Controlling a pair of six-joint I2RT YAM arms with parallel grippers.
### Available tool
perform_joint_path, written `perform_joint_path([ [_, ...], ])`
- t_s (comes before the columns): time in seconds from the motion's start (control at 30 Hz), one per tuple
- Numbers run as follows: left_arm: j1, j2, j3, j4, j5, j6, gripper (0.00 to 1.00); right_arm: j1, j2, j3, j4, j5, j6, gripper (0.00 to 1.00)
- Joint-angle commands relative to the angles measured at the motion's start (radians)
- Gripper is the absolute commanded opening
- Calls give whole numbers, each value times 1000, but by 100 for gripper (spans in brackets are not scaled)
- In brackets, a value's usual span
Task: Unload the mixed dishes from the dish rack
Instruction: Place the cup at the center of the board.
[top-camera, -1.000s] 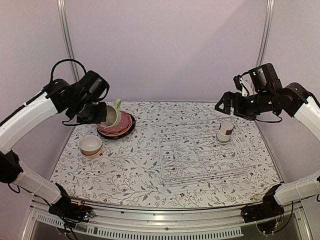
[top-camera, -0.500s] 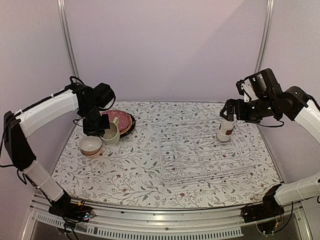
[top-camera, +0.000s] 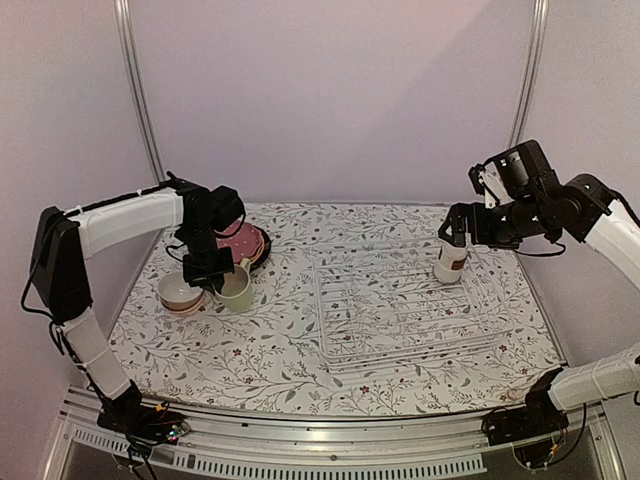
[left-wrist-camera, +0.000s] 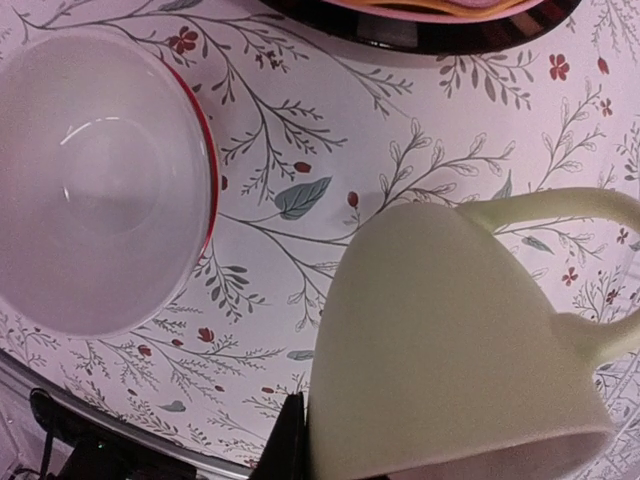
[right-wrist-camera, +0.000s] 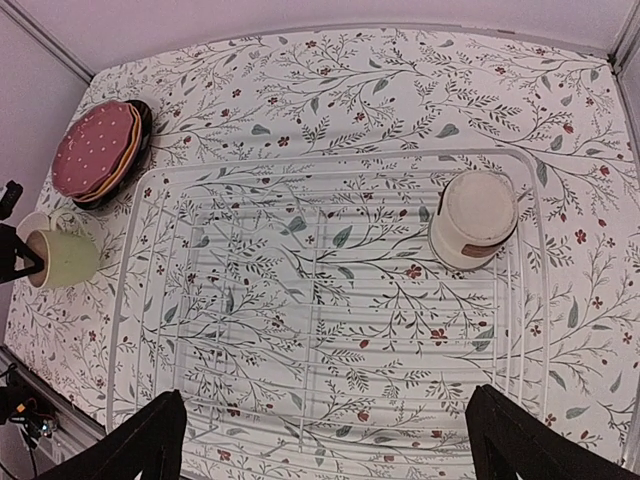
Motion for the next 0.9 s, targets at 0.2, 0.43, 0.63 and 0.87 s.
perform_joint_path([
  [0.2,45,49,-9,53,95,-18,2,-3,-15,-37,-3,-1,-4,99],
  [0.43,48,81,-15,61,106,-23,3,-3,-17,-39,0,-4,-1,99],
  [0.63,54,90,-8,63,125,-22,19,-3,-12,-39,1,-9,1,99],
  [0.87,63,67,-2,75,158,-3,46,-4,-3,-36,2,-9,-6,99],
])
